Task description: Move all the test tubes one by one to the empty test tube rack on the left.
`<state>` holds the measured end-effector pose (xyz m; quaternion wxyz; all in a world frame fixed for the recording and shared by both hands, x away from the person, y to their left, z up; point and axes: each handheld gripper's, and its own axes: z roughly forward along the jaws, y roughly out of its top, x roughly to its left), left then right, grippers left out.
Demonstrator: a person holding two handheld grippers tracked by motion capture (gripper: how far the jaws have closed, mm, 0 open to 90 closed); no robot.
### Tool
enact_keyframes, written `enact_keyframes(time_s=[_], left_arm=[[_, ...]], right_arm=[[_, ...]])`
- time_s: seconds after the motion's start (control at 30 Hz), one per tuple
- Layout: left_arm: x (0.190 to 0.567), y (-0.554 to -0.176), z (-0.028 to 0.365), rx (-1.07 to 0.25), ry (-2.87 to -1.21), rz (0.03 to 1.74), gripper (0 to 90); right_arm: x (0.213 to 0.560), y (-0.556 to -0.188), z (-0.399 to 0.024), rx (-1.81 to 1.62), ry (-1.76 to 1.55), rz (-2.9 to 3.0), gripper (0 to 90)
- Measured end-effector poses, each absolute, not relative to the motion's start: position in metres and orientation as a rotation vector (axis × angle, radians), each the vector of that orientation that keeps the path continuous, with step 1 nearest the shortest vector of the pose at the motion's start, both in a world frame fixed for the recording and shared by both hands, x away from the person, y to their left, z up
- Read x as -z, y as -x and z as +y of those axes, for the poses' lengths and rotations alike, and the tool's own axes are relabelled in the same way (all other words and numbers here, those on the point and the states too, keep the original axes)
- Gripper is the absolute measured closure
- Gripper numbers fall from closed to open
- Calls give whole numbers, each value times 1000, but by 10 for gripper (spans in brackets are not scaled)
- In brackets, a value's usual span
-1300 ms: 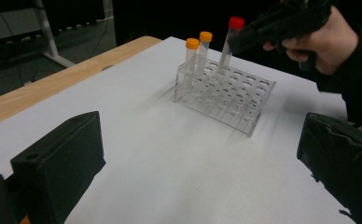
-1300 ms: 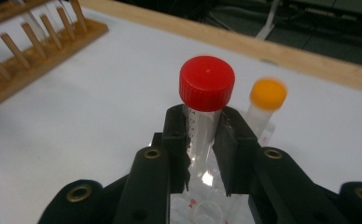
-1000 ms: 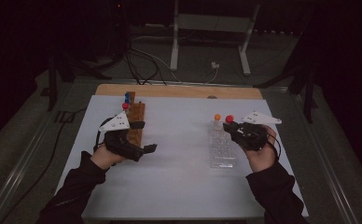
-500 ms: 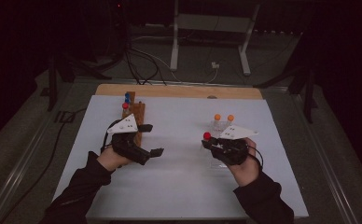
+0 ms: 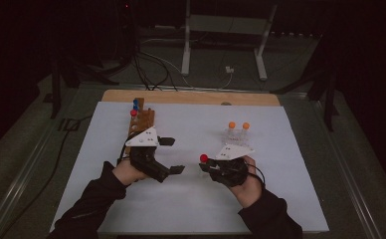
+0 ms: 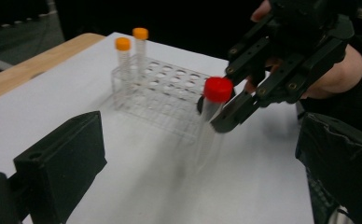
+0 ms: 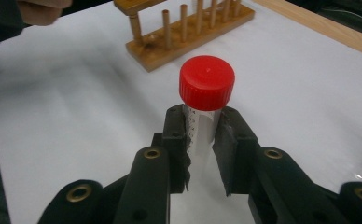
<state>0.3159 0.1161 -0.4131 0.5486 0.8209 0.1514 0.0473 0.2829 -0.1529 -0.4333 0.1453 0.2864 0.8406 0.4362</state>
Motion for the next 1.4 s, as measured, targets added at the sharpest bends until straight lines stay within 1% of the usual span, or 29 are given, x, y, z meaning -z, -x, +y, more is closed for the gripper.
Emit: enact_keyframes(time_s=[0.17, 0.23, 0.3, 0.33, 0.4, 0.43, 0.57, 0.8, 1.07, 1.3, 1.4], left_arm=[[414, -315, 108, -83, -1937, 327, 83], [416, -314, 105, -77, -1937, 315, 159], [417, -314, 101, -71, -1938, 304, 183], [418, -314, 100, -72, -1940, 299, 229], [418, -314, 97, -72, -1946, 293, 267], [419, -314, 96, -75, -1947, 288, 309], [420, -315, 92, -71, -1948, 277, 420], [424, -318, 88, -68, -1947, 262, 587], [426, -317, 83, -64, -1962, 238, 702], [425, -319, 82, -70, -1967, 218, 716], [423, -320, 83, -84, -1980, 219, 719]], right_arm=[[432, -279, -145, -1271, -804, 2439, 749], [432, -278, -143, -1274, -788, 2446, 749], [432, -277, -140, -1274, -777, 2451, 749], [433, -277, -140, -1274, -774, 2456, 749], [433, -276, -138, -1276, -771, 2459, 749], [433, -276, -138, -1276, -769, 2461, 749], [432, -275, -137, -1282, -763, 2460, 749], [431, -274, -135, -1287, -752, 2459, 749], [431, -275, -136, -1283, -755, 2452, 748], [431, -275, -137, -1285, -766, 2450, 746], [431, -276, -137, -1298, -773, 2446, 721]])
